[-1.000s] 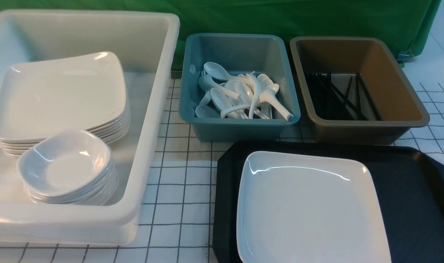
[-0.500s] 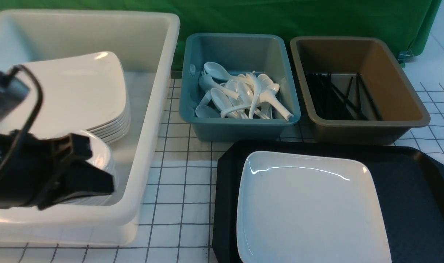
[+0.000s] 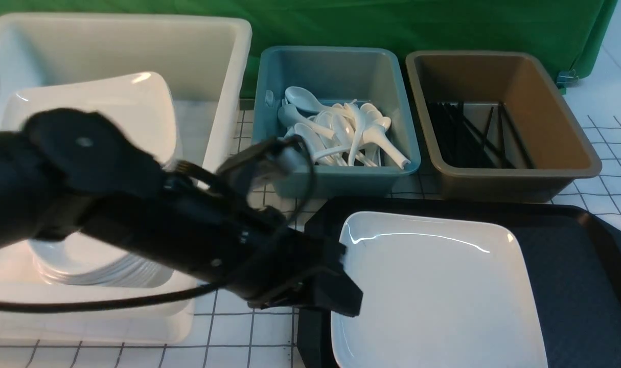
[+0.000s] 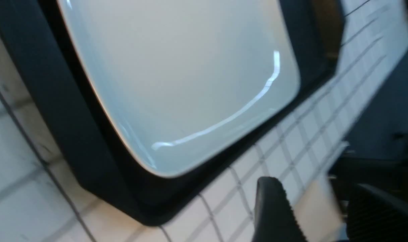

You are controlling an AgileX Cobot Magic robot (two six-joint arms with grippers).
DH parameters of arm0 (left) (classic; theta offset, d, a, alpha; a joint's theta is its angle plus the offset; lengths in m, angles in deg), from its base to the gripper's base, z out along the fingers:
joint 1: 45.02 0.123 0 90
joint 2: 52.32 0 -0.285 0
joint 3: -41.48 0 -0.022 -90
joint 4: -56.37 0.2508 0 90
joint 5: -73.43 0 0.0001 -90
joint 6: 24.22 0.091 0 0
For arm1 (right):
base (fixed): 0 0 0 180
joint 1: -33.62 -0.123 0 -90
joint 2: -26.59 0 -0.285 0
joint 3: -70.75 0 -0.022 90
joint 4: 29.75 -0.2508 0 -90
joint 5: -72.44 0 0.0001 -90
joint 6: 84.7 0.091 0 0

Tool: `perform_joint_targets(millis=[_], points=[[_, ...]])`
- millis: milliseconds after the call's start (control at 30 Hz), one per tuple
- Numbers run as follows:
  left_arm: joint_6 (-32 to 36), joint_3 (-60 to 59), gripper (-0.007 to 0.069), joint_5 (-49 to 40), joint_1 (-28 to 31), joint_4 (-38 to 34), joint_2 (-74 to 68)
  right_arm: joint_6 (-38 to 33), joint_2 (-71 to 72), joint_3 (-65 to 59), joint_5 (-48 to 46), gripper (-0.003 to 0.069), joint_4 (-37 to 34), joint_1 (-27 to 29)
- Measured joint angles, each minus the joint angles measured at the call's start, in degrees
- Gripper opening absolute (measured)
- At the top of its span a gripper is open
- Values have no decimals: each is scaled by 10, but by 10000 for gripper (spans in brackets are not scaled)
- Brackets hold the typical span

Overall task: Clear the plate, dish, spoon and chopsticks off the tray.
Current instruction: Use the left arm to grab a plate from the dinner plate

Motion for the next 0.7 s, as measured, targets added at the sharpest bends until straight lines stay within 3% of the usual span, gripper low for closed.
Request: perform_joint_targets(millis=[167,300,467,700], points=[[-24,78,361,8,-11,85,-56,1,0,0,0,49,0,0],[-88,161,373,-18,-11,171,-131,1,0,0,0,54,1,0],[-104,225,374,-66,-11,193,-202,1,0,0,0,60,1,0],[-105,281,374,-69,-11,217,-273,1,0,0,0,69,1,0]])
